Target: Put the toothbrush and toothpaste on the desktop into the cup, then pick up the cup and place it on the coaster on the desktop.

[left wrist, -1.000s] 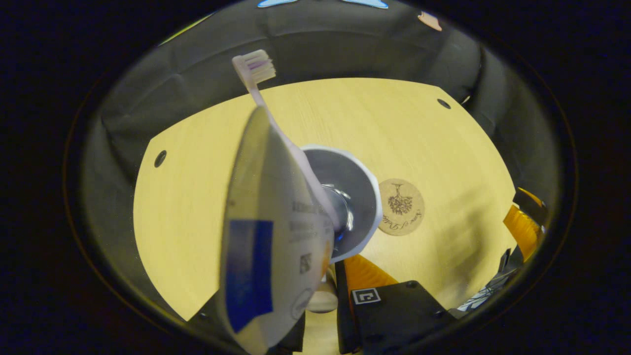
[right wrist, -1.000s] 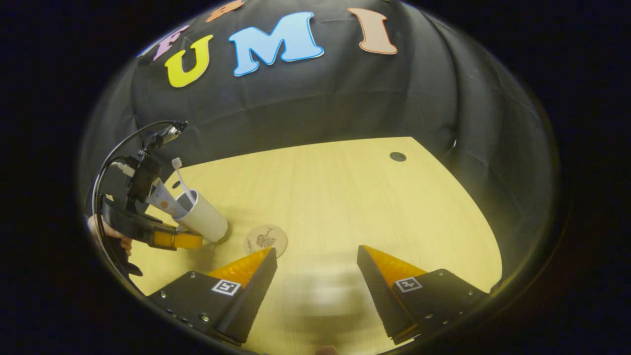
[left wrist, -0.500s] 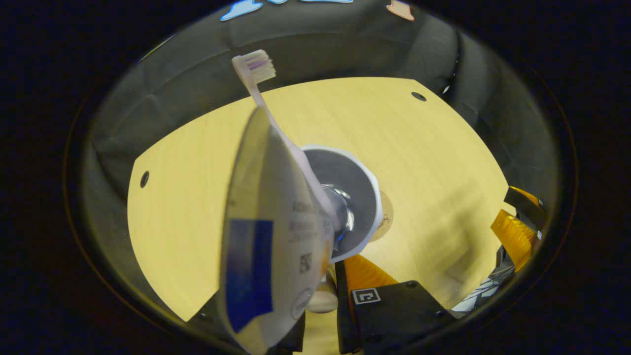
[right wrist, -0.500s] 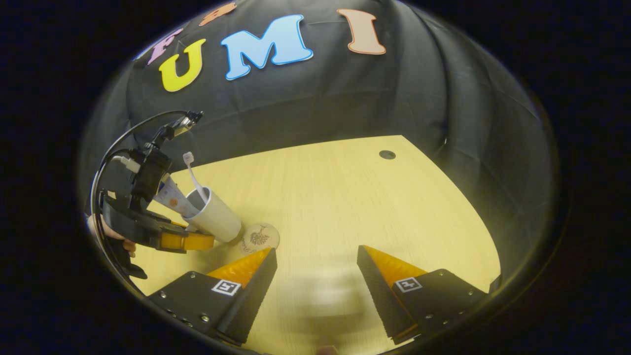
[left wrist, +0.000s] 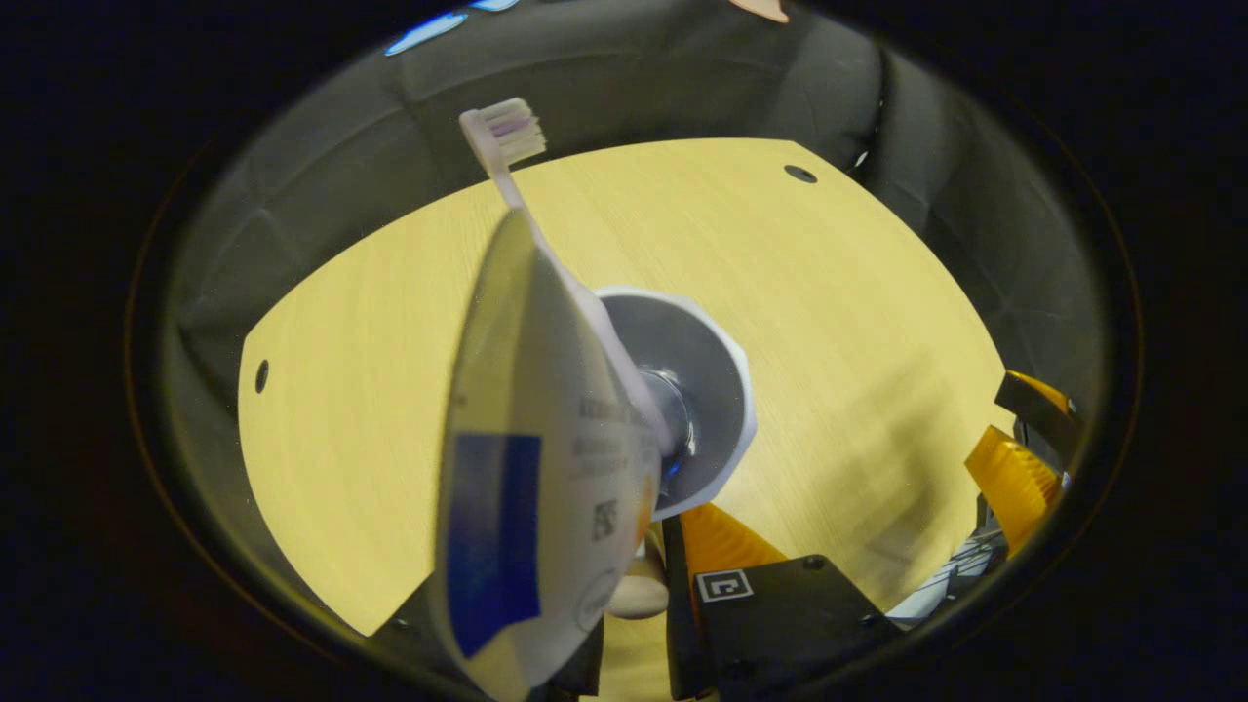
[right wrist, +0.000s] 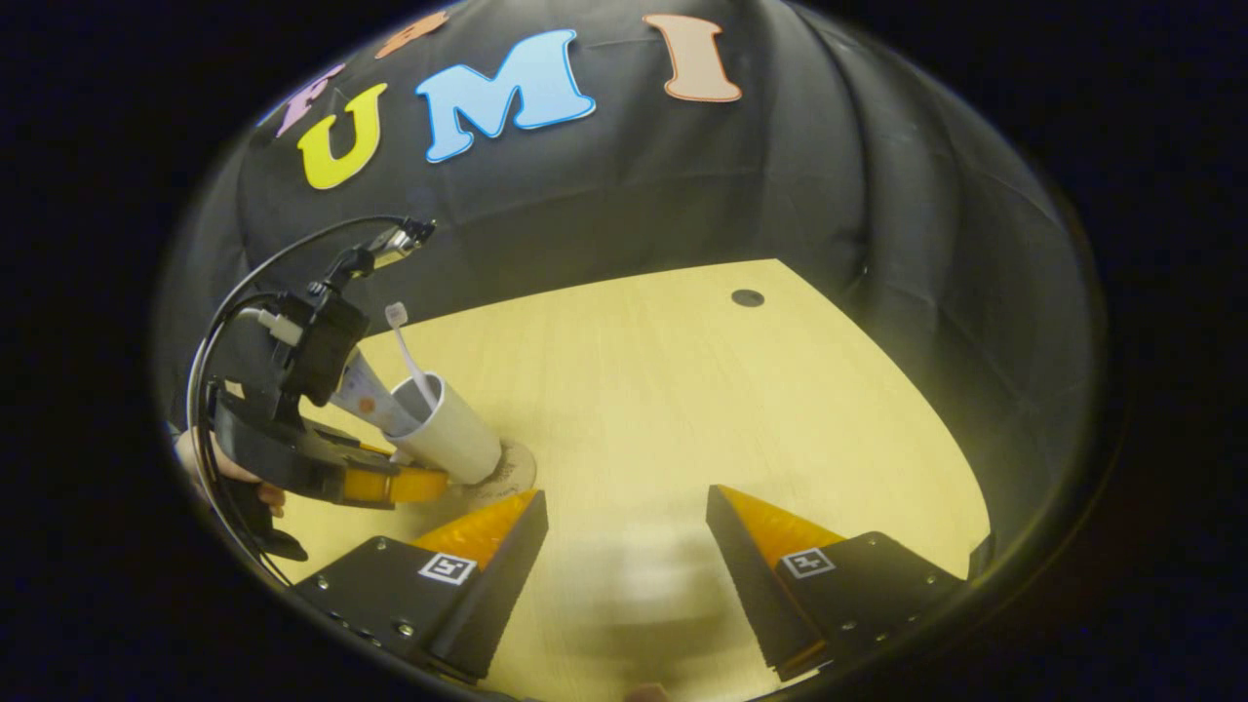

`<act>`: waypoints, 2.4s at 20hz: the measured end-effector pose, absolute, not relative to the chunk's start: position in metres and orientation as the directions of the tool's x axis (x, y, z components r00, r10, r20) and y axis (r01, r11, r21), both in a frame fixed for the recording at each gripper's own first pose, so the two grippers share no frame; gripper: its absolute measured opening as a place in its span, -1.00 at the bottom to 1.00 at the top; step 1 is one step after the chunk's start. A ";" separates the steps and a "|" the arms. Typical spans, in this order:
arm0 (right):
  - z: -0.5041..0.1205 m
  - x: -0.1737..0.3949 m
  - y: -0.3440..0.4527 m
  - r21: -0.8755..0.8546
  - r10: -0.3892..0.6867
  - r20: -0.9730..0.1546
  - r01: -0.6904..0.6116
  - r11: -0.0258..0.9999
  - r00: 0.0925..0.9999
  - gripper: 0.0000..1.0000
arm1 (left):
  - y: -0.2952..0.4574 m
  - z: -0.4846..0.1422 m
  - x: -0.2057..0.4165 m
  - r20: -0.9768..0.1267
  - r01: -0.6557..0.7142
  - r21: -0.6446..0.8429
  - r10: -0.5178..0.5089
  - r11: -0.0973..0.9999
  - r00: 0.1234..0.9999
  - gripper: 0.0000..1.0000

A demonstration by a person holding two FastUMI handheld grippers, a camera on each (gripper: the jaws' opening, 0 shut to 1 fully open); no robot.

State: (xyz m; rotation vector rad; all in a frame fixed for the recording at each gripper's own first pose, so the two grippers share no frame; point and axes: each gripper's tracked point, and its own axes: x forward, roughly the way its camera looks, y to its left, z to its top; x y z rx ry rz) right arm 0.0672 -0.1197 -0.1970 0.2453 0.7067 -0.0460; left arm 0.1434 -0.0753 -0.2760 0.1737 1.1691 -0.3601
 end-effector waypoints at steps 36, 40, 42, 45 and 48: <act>-0.136 0.052 -0.109 0.191 0.149 -0.502 -0.059 0.980 0.852 0.94 | -0.105 -0.184 0.116 -0.677 0.222 -0.090 -0.223 0.971 0.701 0.89; -0.116 0.047 -0.100 0.143 0.162 -0.448 -0.108 0.984 0.879 0.89 | -0.097 -0.131 0.094 -0.541 0.168 -0.128 -0.211 0.977 0.814 0.89; -0.102 0.044 -0.096 0.124 0.154 -0.410 -0.112 0.986 0.899 0.94 | -0.089 -0.117 0.086 -0.471 0.149 -0.131 -0.193 0.980 0.861 0.89; -0.077 0.038 -0.090 0.100 0.129 -0.337 -0.101 0.990 0.933 0.94 | -0.077 -0.096 0.074 -0.372 0.140 -0.143 -0.184 0.980 0.910 0.89; -0.053 0.032 -0.087 0.049 0.083 -0.253 -0.073 0.996 0.964 0.94 | -0.066 -0.071 0.057 -0.283 0.132 -0.128 -0.164 0.983 0.945 0.89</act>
